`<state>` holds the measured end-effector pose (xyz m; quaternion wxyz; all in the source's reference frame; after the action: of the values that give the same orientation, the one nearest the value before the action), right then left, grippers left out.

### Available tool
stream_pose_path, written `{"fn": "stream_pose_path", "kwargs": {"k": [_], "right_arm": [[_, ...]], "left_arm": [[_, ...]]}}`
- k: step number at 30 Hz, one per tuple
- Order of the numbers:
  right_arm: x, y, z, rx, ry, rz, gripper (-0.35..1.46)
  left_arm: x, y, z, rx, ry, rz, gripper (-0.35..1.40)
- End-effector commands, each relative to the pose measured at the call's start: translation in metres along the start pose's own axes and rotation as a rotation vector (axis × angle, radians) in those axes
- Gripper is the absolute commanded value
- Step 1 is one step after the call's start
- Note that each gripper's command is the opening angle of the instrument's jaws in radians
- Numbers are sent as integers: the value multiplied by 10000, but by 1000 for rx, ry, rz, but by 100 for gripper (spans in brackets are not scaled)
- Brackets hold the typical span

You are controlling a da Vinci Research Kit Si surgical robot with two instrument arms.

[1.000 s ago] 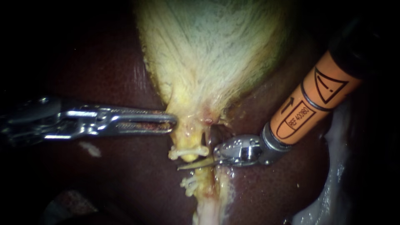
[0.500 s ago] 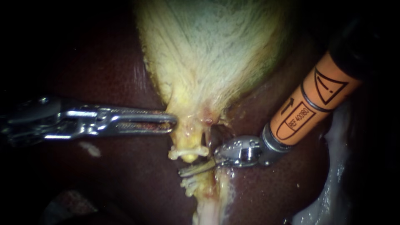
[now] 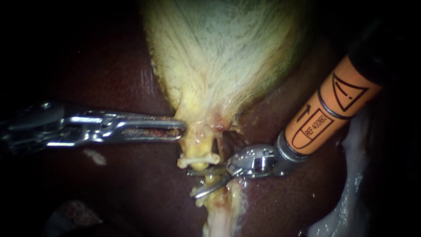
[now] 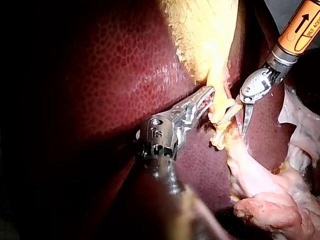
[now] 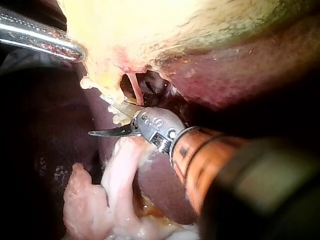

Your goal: Go back from the cut left tube

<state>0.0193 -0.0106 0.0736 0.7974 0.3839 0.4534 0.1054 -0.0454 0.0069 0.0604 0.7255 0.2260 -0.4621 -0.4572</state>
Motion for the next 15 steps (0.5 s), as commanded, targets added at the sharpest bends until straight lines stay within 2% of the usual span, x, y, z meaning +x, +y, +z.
{"fn": "stream_pose_path", "kwargs": {"k": [1,6,11,15], "right_arm": [[1,-4,-4,5,0,-2,89],[1,-17,-31,32,-4,-6,83],[6,-20,-69,48,-3,-2,83],[8,-22,-104,1,10,-14,83]], "left_arm": [[0,1,0,1,0,0,-35],[0,2,0,2,0,0,-35],[1,3,0,2,1,0,-35],[1,3,0,2,1,0,-35]]}}
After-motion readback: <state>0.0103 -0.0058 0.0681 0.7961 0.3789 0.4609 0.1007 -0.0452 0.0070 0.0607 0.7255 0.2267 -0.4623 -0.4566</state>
